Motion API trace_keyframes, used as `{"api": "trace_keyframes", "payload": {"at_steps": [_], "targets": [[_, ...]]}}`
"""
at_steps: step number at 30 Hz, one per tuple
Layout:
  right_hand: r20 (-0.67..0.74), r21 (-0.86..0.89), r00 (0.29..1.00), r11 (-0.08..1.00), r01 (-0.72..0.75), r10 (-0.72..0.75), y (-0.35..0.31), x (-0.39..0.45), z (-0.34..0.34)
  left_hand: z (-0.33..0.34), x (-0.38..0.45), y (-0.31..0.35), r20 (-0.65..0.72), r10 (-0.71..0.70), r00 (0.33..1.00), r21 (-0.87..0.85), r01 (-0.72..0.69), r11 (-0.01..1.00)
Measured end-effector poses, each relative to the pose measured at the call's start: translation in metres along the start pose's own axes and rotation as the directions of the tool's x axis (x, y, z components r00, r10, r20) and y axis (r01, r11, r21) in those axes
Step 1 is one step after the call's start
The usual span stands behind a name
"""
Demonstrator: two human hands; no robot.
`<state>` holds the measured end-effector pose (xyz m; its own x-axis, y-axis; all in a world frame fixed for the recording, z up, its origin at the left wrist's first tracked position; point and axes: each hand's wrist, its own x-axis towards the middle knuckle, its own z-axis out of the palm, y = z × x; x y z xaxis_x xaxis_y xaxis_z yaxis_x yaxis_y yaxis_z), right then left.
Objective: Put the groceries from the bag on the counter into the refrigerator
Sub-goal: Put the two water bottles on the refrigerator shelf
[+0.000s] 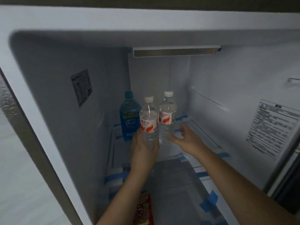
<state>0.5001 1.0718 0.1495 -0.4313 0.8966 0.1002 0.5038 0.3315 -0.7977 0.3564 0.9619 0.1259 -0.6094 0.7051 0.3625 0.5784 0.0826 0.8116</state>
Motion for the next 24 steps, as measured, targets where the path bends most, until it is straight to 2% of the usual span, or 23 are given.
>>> {"api": "trace_keyframes", "payload": {"at_steps": [4,6,11,24], "targets": [[-0.042,-0.119,0.998,0.992,0.045,-0.051,-0.004,-0.027,-0.003,-0.015,-0.023,-0.006,-0.057,0.181,0.982,0.324,-0.154,0.933],[-0.055,-0.186,0.996,0.981,0.062,-0.073,-0.004,-0.041,0.000,-0.021,-0.031,-0.007,-0.045,0.278,0.960,0.389,-0.239,0.889],[-0.126,-0.319,0.980,0.942,0.106,-0.153,0.007,-0.072,0.011,-0.033,-0.057,0.007,0.046,0.364,0.930,0.526,-0.332,0.783],[-0.242,-0.586,0.919,0.802,0.118,-0.312,0.062,-0.150,-0.005,-0.003,-0.115,0.018,0.256,0.473,0.843,0.524,-0.532,0.665]]}}
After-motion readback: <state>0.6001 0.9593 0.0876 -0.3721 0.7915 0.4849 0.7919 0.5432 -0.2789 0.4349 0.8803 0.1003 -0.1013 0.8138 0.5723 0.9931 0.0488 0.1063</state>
